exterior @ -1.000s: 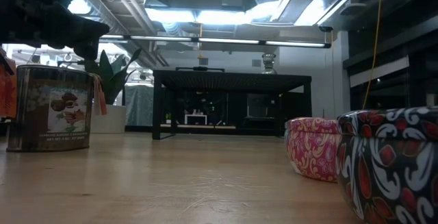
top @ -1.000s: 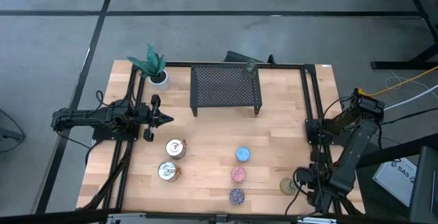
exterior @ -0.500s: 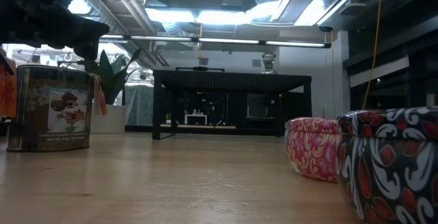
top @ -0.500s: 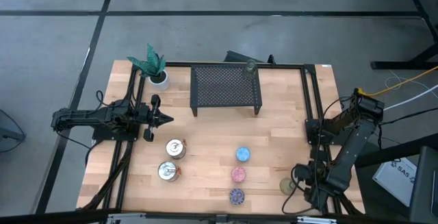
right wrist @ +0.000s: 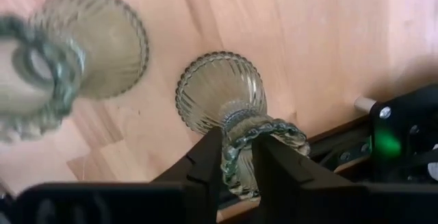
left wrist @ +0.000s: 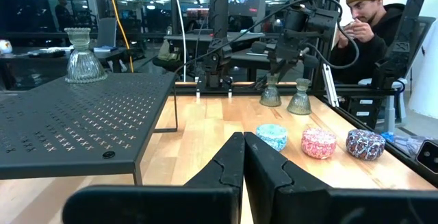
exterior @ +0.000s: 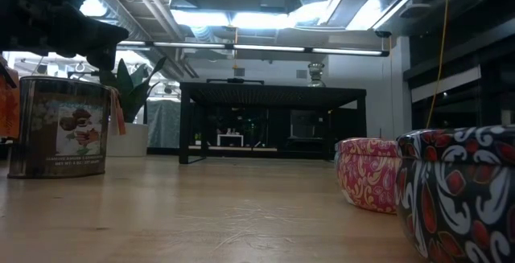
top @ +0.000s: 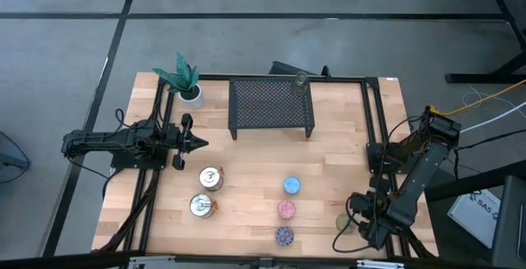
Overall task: Pick & Place candle stick holders
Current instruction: Put the right candle holder on the shelf
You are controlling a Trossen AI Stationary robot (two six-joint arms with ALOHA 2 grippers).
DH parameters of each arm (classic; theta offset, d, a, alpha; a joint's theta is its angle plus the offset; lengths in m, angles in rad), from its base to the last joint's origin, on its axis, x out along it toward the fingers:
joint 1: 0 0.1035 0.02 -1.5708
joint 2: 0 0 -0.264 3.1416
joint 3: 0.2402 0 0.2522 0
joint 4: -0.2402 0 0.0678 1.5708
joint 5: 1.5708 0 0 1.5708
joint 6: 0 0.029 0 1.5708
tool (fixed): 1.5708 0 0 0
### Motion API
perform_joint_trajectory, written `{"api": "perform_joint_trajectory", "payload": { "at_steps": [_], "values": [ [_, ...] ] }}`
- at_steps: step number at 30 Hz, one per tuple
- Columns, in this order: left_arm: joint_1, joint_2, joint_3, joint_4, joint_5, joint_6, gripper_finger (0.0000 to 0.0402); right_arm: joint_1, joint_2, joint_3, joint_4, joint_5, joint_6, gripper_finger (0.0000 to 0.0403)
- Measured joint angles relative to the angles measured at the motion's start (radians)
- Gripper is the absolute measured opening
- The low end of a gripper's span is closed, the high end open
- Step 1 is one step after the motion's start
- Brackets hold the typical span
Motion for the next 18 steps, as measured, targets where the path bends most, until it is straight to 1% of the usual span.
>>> {"api": "perform_joint_trajectory", "payload": {
  "at_steps": [3,6,12,18],
  "values": [
    [0.0,0.0,0.0,0.0,0.0,0.0,0.0002,-0.016,0.0,0.0,-0.002,0.014,0.0,0.005],
    [0.0,0.0,0.0,0.0,0.0,0.0,0.0002,-0.031,0.0,0.0,-0.007,0.017,0.0,0.0038],
    [0.0,0.0,0.0,0.0,0.0,0.0,0.0002,-0.08,0.0,0.0,-0.017,0.032,-0.001,0.0035],
    [0.0,0.0,0.0,0.0,0.0,0.0,0.0002,-0.155,0.0,0.0,-0.02,0.045,-0.056,0.0035]
  ]
}}
